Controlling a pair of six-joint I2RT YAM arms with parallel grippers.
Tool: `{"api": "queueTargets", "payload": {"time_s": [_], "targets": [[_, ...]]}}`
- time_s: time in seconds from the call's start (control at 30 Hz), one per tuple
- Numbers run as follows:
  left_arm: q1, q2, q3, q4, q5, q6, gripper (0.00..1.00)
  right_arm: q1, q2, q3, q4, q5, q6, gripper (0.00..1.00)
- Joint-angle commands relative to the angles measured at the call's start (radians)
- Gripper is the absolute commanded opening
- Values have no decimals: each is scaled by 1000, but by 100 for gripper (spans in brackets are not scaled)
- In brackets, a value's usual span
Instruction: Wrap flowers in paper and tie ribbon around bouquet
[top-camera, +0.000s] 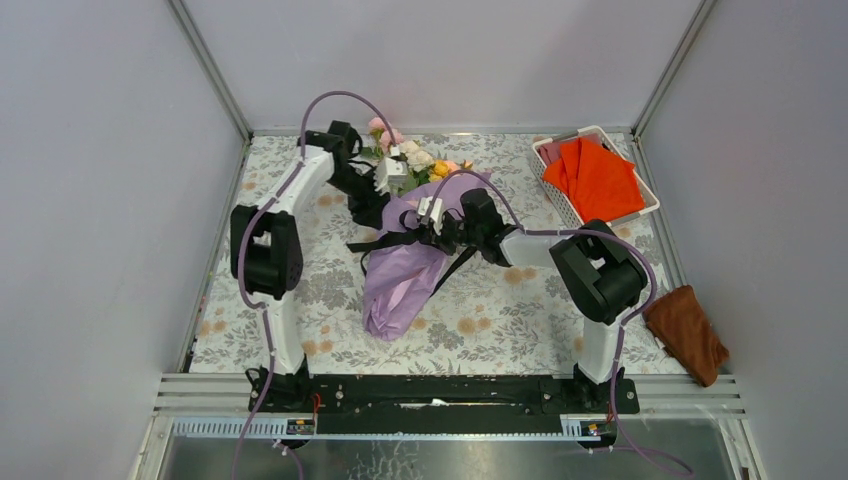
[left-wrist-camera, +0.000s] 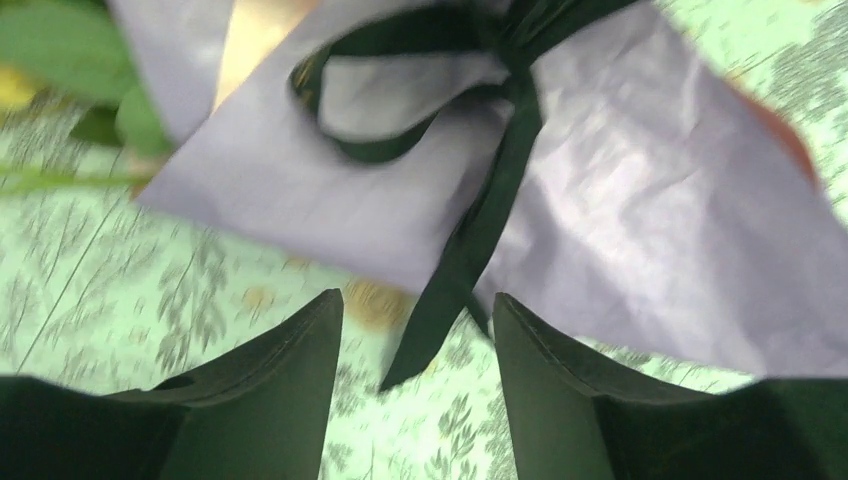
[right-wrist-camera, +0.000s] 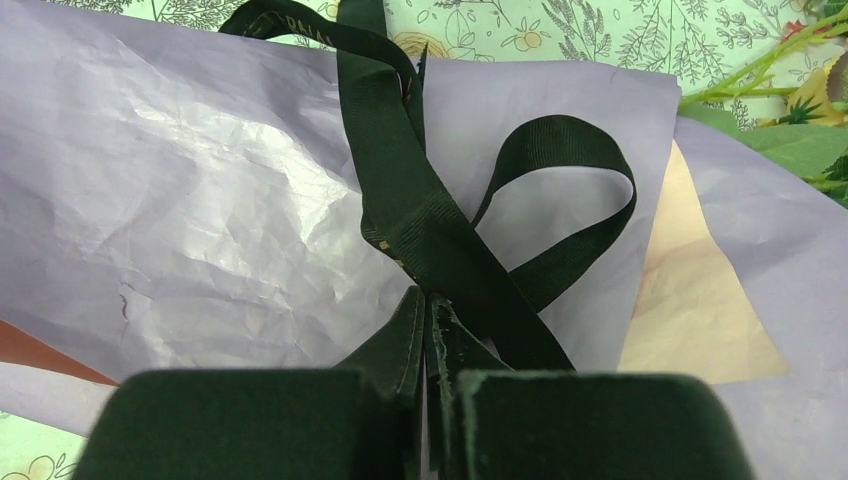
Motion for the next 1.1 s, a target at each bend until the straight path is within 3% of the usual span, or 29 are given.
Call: {"api": "queueTargets", "payload": {"time_s": [0.0, 0.17, 0.3, 0.53, 0.77, 0.9, 0.97, 1.07], "targets": [[93, -25, -46, -48, -107, 104, 61, -9, -55, 5, 12, -19, 43, 0], [148, -84, -313, 167, -76, 319, 63, -9, -61, 3, 0, -21, 44, 0], [148, -102, -430, 408, -42, 319, 67, -8, -63, 4, -2, -23, 54, 0], [120, -73, -482, 411, -59, 396, 68, -8, -69, 1, 8, -28, 63, 0], [80, -71, -525, 534, -152, 309, 65, -8, -81, 3, -1, -33, 61, 0], [55, -65, -539, 535, -192, 335, 65, -7, -87, -4, 2, -35, 62, 0], [41, -68, -553, 535, -210, 351, 57, -8, -92, -4, -1, -34, 64, 0], [40, -74, -551, 517, -207, 344, 18, -9, -104, -6, -6, -36, 69, 0]]}}
